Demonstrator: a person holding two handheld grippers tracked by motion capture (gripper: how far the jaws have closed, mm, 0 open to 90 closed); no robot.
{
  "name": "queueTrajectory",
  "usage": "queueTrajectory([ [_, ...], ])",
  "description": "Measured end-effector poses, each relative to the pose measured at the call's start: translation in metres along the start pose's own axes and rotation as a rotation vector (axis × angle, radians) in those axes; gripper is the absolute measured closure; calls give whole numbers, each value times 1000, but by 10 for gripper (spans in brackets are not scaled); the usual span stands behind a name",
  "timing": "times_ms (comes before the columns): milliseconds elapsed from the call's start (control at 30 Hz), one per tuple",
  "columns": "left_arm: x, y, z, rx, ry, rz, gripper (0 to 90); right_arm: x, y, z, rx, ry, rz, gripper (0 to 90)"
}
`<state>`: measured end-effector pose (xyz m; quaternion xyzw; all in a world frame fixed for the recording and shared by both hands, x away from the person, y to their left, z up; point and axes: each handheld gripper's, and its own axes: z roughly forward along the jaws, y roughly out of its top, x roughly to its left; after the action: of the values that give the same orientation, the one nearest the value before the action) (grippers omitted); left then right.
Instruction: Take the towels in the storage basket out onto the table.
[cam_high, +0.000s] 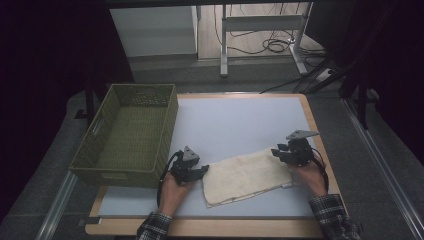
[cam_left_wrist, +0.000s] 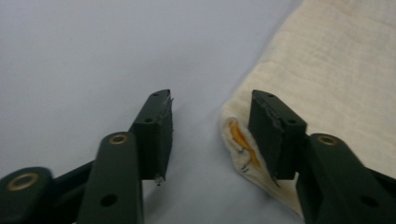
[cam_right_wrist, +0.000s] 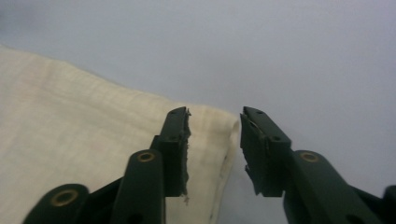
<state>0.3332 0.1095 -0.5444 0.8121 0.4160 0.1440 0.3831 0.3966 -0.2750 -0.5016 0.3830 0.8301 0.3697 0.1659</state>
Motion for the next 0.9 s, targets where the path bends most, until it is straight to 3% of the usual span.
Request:
queueTrajectory([
  [100,-2,0,1,1,11,20,453,3,-7,-6,15,19,0,522],
  [433,-1,-1,1,0,9,8,420,20,-28,-22,26,68,7,425],
  [633,-1,-1,1,0,17,6,402,44,-31,-25,24,106,-42,427],
  [900,-1,-1,1,2,24,4,385,85,-29,-16,37,225,-92,506],
])
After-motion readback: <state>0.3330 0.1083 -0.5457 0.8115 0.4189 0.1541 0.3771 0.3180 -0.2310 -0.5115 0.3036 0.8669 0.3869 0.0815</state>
